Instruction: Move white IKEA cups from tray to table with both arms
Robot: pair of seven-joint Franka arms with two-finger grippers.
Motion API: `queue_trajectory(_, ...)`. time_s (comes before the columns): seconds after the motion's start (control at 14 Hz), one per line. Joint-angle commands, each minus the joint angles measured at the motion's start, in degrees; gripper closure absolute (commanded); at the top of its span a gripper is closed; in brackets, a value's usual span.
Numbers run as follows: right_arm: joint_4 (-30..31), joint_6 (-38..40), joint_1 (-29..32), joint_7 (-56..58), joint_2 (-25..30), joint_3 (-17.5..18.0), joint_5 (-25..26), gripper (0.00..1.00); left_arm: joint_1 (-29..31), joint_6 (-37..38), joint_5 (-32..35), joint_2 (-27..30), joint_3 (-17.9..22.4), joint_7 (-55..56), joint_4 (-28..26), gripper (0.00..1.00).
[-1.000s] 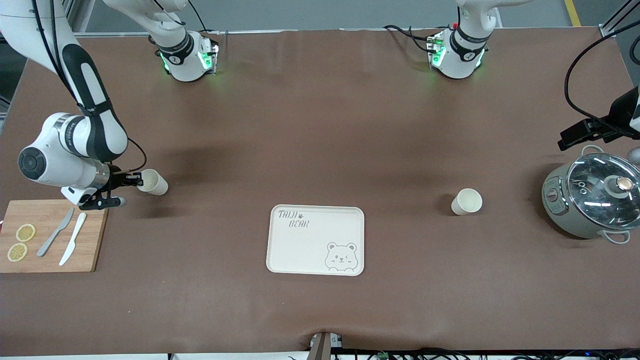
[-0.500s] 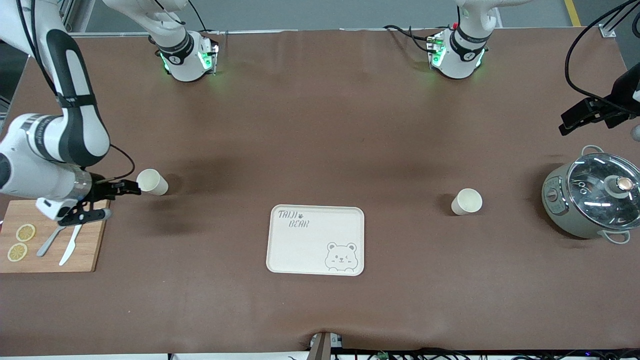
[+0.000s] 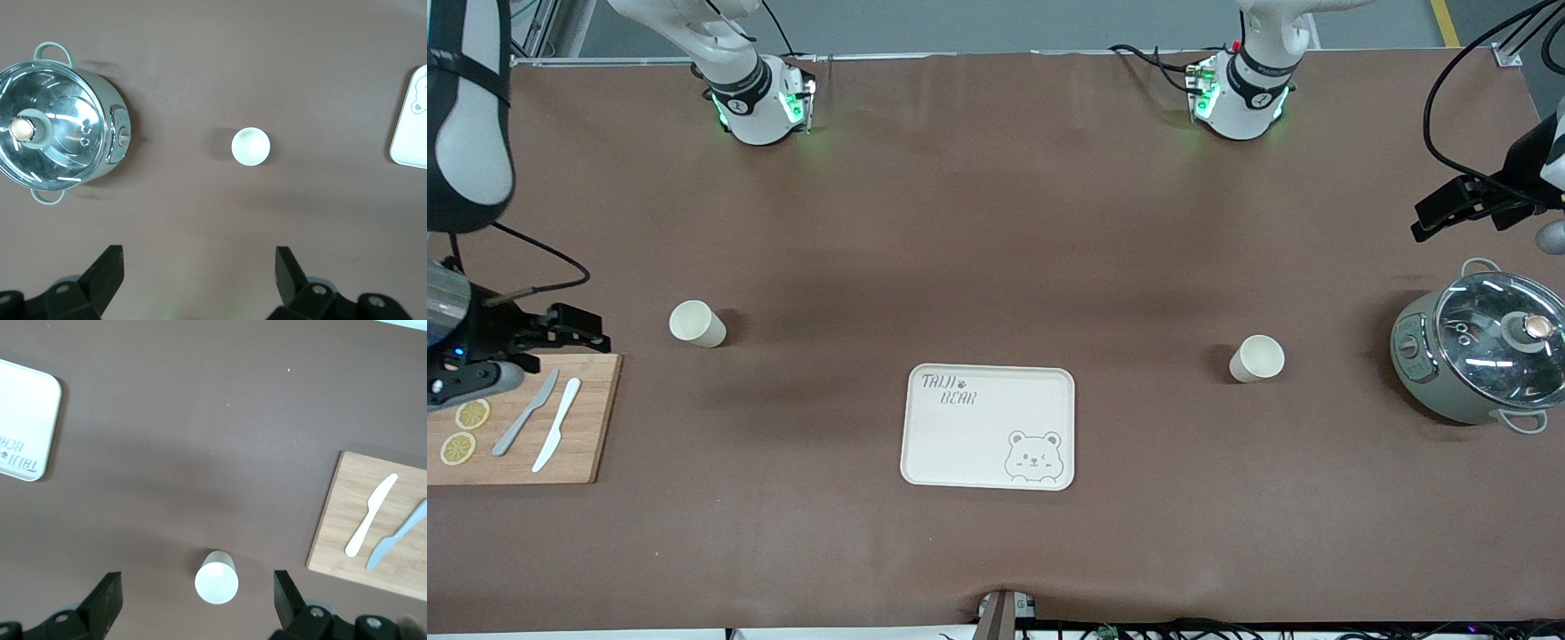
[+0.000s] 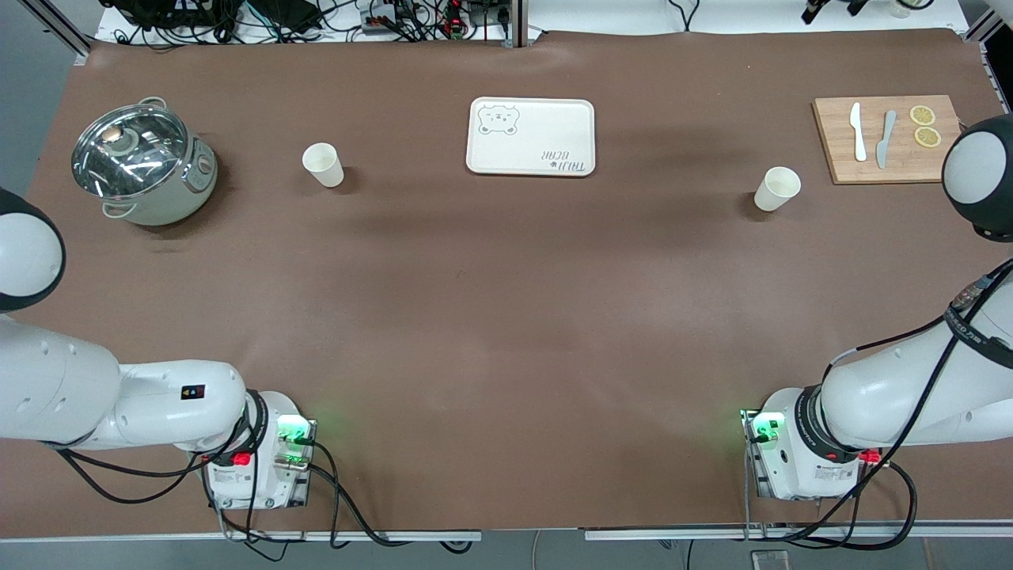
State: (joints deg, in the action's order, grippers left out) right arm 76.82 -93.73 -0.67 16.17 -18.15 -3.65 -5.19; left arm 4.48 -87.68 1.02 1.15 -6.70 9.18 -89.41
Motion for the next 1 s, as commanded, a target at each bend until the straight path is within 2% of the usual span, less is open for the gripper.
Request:
queue_trajectory(0.0, -0.53, 8.0, -0.3, -14.95, 2.85, 0.22, 0.36, 0.0, 0.44, 1.45, -0.59, 3.06, -1.12, 0.49, -1.73, 0.0)
queue_trajectory(0.21, 1.57, 9.61, -0.83, -16.87, 9.6, 0.13, 1.15, 0.0, 0.09, 1.28, -0.67, 2.81, -1.91, 0.93, -1.47, 0.0)
queue_trajectory(0.64, 7.98, 12.78, 1.1, -11.33, 19.37, -0.39, 3.08, 0.0, 0.18, -1.79, -0.67, 2.01, -2.44, 1.02, -1.47, 0.0)
queue_trajectory(0.93, 10.36, 11.47, 1.8, -11.25, 20.44, -0.39, 4.66, 0.0, 0.44, -2.76, -0.67, 0.87, -2.44, 1.1, -2.34, 0.0)
